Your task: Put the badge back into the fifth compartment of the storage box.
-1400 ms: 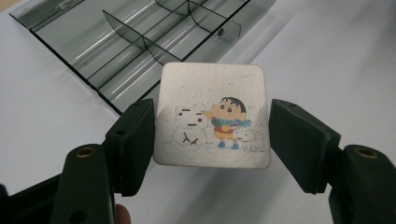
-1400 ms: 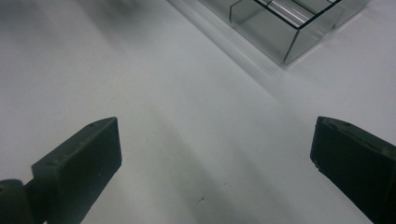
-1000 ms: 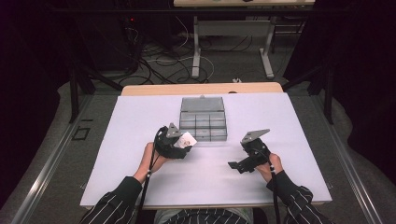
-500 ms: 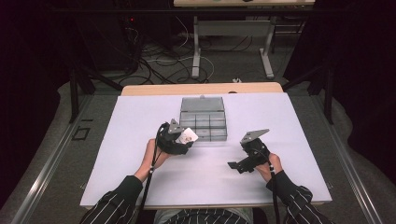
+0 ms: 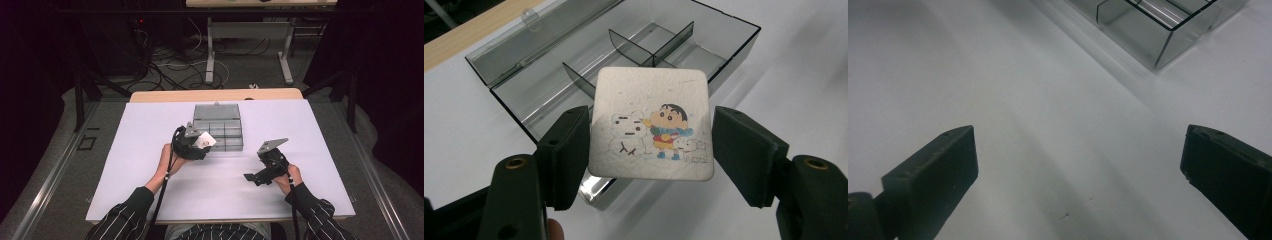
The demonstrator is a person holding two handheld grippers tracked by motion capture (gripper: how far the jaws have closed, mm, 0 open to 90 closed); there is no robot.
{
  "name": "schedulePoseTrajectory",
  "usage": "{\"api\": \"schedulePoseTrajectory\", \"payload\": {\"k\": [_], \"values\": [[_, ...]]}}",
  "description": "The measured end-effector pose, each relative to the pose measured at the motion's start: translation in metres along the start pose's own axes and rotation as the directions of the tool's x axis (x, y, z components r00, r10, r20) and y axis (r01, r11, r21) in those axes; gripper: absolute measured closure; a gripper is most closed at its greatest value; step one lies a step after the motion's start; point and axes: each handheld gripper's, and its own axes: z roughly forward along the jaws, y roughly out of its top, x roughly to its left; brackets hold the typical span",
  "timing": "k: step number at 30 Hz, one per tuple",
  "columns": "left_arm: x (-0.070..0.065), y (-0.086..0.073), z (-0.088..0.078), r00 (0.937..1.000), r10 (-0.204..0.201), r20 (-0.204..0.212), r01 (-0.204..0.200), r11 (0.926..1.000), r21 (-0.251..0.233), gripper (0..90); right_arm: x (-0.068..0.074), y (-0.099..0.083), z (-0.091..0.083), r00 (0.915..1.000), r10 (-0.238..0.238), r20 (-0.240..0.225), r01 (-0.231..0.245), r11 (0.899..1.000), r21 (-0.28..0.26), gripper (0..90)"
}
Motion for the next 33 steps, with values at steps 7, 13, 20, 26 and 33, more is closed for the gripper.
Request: {"api": "schedulePoseTrajectory", "payload": {"k": [7,13,20,26,33], "values": [[0.002,0.005,0.008,0.9999,-0.007,-0.012,0.007,1.0000,-0.005,33.7,0.000,0.000,0.000,1.0000,-0.009,-0.001,0.009,1.000,-0.003,1.3],[0.004,0.008,0.014,0.9998,-0.013,-0.013,0.013,0.9999,-0.003,33.6,0.000,0.000,0.000,1.0000,-0.008,-0.001,0.008,1.000,-0.001,1.3],[0.007,0.012,0.020,0.9996,-0.023,-0.017,0.023,0.9997,-0.008,33.6,0.000,0.000,0.001,1.0000,-0.006,-0.001,0.006,1.000,0.001,1.4],[0.007,0.014,0.027,0.9995,-0.027,-0.018,0.027,0.9996,-0.005,33.6,0.000,0.000,0.001,1.0000,-0.008,0.002,0.008,1.000,0.006,1.5],[0.008,0.016,0.032,0.9994,-0.030,-0.020,0.030,0.9995,0.001,33.6,0.000,0.000,0.002,0.9999,-0.013,0.001,0.013,1.000,0.005,1.5]]}}
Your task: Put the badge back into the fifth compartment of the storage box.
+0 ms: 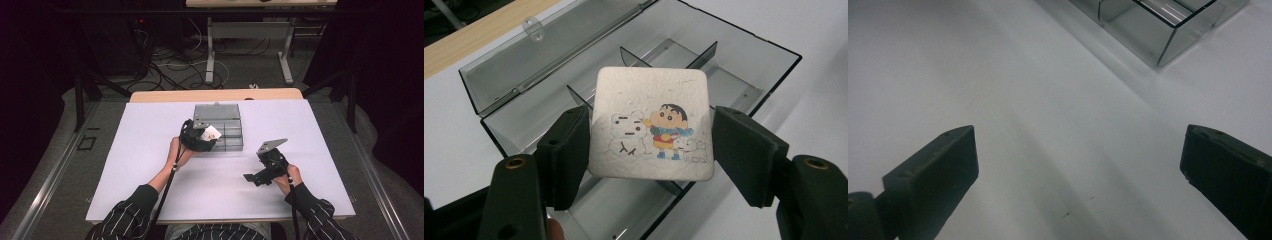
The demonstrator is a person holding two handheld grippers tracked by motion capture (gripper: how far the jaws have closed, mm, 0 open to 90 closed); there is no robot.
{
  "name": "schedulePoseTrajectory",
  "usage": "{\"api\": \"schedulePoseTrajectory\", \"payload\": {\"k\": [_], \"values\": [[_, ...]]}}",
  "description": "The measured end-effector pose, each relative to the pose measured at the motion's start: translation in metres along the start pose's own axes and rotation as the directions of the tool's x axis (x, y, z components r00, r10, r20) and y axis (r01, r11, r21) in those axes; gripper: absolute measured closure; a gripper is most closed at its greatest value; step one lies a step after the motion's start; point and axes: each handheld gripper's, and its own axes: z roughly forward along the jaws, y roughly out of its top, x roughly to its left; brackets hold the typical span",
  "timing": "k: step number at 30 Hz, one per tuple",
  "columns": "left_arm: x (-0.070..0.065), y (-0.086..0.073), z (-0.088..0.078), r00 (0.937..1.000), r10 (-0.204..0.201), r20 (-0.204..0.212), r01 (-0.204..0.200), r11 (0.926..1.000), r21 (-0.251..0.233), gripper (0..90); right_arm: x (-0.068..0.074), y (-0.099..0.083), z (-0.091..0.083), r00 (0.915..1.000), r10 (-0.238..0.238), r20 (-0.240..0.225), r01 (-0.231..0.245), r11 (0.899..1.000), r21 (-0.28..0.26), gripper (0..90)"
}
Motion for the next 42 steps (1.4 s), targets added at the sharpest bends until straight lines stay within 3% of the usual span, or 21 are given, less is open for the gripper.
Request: {"api": "schedulePoseTrajectory", "payload": {"k": [13,16,18,21,42], "values": [[0.000,0.003,0.008,1.0000,-0.003,0.002,0.003,1.0000,0.006,33.6,0.002,0.000,0.000,0.9999,0.013,-0.007,-0.013,1.000,0.022,1.6],[0.000,0.003,0.011,1.0000,-0.005,0.000,0.005,1.0000,0.008,33.6,0.002,0.000,0.002,0.9999,0.014,0.005,-0.014,1.000,0.003,1.7],[-0.001,0.003,0.012,1.0000,-0.006,0.004,0.006,0.9999,0.013,33.6,0.001,0.001,-0.001,0.9999,0.009,-0.011,-0.009,0.999,0.043,1.8],[-0.001,0.003,0.015,1.0000,-0.007,0.003,0.006,0.9998,0.018,33.6,0.001,0.000,0.001,1.0000,0.002,-0.003,-0.002,1.000,0.011,1.8],[-0.001,0.004,0.021,1.0000,-0.001,-0.003,0.001,0.9992,0.040,33.5,0.001,0.000,0.001,1.0000,0.001,-0.006,-0.001,1.000,0.024,1.8]]}}
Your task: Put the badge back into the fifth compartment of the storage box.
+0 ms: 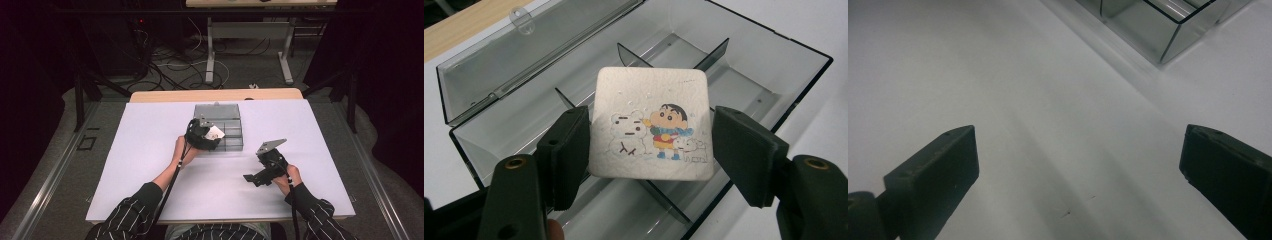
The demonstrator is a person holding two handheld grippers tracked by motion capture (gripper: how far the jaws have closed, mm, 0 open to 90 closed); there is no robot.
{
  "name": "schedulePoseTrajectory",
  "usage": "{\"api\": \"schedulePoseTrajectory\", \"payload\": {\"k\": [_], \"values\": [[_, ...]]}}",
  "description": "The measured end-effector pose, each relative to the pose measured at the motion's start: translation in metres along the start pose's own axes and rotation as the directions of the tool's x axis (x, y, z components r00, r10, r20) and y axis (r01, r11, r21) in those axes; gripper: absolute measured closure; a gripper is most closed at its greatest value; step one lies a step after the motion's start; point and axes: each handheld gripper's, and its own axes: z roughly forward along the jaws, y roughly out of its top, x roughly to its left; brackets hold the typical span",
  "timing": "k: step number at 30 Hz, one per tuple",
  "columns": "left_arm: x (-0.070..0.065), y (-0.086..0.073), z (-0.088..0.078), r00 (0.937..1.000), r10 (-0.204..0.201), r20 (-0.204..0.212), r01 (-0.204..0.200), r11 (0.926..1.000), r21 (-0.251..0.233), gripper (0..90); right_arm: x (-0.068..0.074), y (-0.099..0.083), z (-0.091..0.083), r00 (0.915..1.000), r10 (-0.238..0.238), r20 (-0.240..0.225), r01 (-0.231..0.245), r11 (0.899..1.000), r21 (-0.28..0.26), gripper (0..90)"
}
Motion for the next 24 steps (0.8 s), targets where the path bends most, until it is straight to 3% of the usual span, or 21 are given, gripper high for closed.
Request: {"api": "schedulePoseTrajectory", "payload": {"k": [6,17,24], "values": [[-0.0012,0.0007,0.0017,1.0000,-0.005,0.004,0.005,0.9999,-0.012,33.5,0.0010,0.0003,0.0004,0.9999,0.013,0.004,-0.013,1.000,-0.001,1.8],[-0.0030,0.0019,0.0044,0.9994,-0.018,0.030,0.018,0.9998,-0.013,33.5,-0.0003,-0.0003,0.0006,1.0000,-0.007,-0.001,0.007,1.000,0.002,1.9],[-0.0044,0.0026,0.0058,0.9987,-0.028,0.041,0.029,0.9995,-0.012,33.5,0.0014,-0.0002,0.0012,0.9999,0.011,0.002,-0.011,1.000,-0.004,1.9]]}}
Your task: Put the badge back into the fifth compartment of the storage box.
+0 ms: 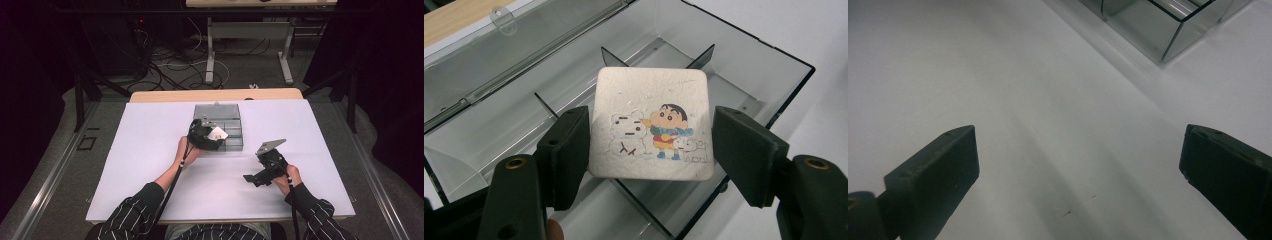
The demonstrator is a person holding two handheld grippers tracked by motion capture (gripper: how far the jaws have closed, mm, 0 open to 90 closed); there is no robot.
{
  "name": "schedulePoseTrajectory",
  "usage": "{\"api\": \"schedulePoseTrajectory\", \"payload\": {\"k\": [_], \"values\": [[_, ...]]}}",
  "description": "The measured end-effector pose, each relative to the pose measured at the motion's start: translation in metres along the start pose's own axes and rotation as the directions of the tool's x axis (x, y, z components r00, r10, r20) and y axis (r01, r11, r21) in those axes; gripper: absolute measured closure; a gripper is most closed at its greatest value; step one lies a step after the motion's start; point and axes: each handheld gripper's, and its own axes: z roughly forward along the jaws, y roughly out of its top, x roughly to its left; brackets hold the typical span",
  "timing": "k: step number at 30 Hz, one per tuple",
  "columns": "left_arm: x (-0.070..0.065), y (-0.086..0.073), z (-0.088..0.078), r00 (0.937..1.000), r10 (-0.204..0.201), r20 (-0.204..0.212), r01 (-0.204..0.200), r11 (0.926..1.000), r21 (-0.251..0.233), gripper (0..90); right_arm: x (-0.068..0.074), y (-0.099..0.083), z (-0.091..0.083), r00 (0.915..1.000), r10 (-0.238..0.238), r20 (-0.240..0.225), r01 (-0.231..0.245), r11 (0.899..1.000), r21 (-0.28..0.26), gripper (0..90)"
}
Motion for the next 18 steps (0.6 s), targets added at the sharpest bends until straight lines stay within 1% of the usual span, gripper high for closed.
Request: {"api": "schedulePoseTrajectory", "payload": {"k": [6,7,9,12,13,16,17,18], "values": [[-0.0020,0.0012,0.0040,0.9999,-0.004,0.011,0.004,1.0000,-0.006,33.5,-0.0002,-0.0001,-0.0001,1.0000,-0.003,0.001,0.003,1.000,-0.001,1.9],[-0.0021,0.0014,0.0043,0.9999,-0.008,0.013,0.008,1.0000,-0.006,33.5,-0.0014,-0.0001,-0.0008,0.9998,-0.017,-0.002,0.017,1.000,0.009,2.0],[-0.0021,0.0016,0.0046,0.9998,-0.012,0.016,0.012,0.9999,-0.003,33.5,-0.0015,-0.0002,-0.0008,0.9998,-0.018,-0.002,0.018,1.000,0.009,1.9],[-0.0007,0.0013,0.0059,0.9990,-0.034,0.030,0.034,0.9994,-0.003,33.5,-0.0017,-0.0001,-0.0001,0.9998,-0.018,-0.006,0.018,1.000,0.009,2.0],[-0.0004,0.0009,0.0068,0.9984,-0.044,0.035,0.044,0.9990,-0.009,33.5,-0.0014,-0.0004,0.0007,0.9998,-0.018,-0.002,0.018,1.000,-0.003,2.0],[0.0012,0.0011,0.0077,0.9965,-0.067,0.050,0.067,0.9977,0.003,33.5,-0.0003,-0.0001,0.0004,1.0000,-0.006,0.002,0.006,1.000,-0.002,2.1],[0.0020,0.0012,0.0077,0.9955,-0.075,0.058,0.075,0.9972,0.006,33.4,-0.0004,-0.0001,0.0004,1.0000,-0.007,0.001,0.007,1.000,-0.003,2.1],[0.0029,0.0013,0.0072,0.9949,-0.080,0.063,0.079,0.9968,0.008,33.2,-0.0015,-0.0004,0.0004,0.9998,-0.020,-0.001,0.020,1.000,-0.002,2.0]]}}
